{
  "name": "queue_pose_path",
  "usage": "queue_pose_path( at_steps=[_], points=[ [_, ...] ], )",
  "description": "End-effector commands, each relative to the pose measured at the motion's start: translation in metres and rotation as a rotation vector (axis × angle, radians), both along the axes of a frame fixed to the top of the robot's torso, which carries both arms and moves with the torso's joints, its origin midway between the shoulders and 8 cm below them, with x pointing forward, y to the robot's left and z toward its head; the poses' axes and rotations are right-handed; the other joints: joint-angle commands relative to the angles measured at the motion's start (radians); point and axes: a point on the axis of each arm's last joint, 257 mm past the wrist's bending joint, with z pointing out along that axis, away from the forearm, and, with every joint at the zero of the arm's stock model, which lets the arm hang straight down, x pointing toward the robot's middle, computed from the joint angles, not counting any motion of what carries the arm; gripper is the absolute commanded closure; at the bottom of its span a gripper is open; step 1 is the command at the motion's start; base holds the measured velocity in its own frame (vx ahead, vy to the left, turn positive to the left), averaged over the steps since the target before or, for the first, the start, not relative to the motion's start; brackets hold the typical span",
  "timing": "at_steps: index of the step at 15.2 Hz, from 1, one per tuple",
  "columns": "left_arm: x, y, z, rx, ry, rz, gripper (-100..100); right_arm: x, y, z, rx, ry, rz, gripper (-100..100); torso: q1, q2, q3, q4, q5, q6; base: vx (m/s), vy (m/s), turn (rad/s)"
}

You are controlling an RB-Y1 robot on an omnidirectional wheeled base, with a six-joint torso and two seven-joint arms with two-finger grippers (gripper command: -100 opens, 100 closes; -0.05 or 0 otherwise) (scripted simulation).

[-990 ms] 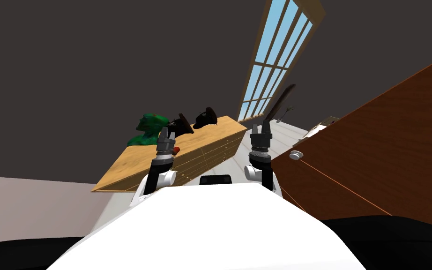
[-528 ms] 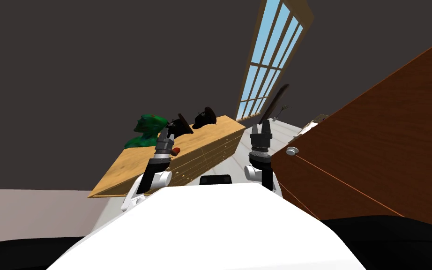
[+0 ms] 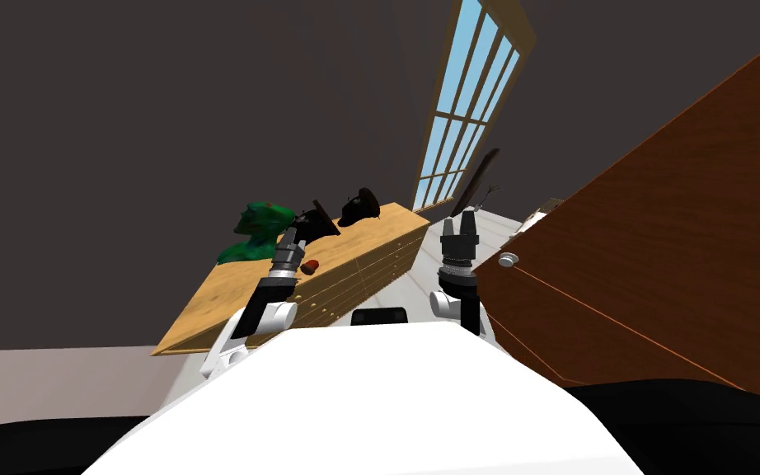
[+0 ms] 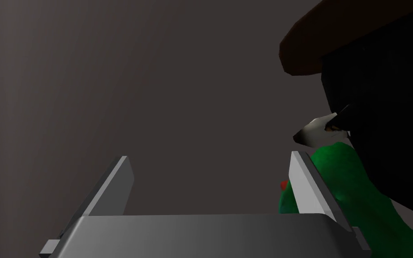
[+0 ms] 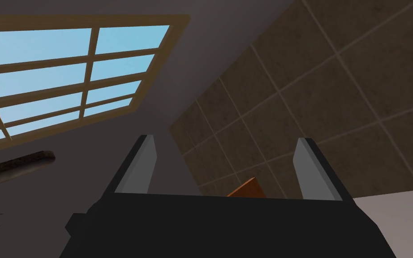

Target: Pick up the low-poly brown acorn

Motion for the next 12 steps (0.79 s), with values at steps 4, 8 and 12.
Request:
queue_pose_path(
  at_steps=[4, 8, 12],
  points=[
    [0.003, 0.018, -0.016, -0.036, 0.09, 0.025, -100, 0.0, 0.0, 0.0, 0.0, 0.0, 0.0, 0, 0.0, 0.0, 0.0, 0.0, 0.0, 0.0, -0.022, 0.048, -0.092],
    [0.005, 0.028, -0.029, -0.058, 0.154, 0.044, -100, 0.0, 0.0, 0.0, 0.0, 0.0, 0.0, 0, 0.0, 0.0, 0.0, 0.0, 0.0, 0.0, -0.024, 0.05, -0.084],
    [0.005, 0.037, -0.042, -0.083, 0.212, 0.063, -100, 0.0, 0.0, 0.0, 0.0, 0.0, 0.0, 0, 0.0, 0.0, 0.0, 0.0, 0.0, 0.0, -0.024, 0.045, -0.086]
  ],
)
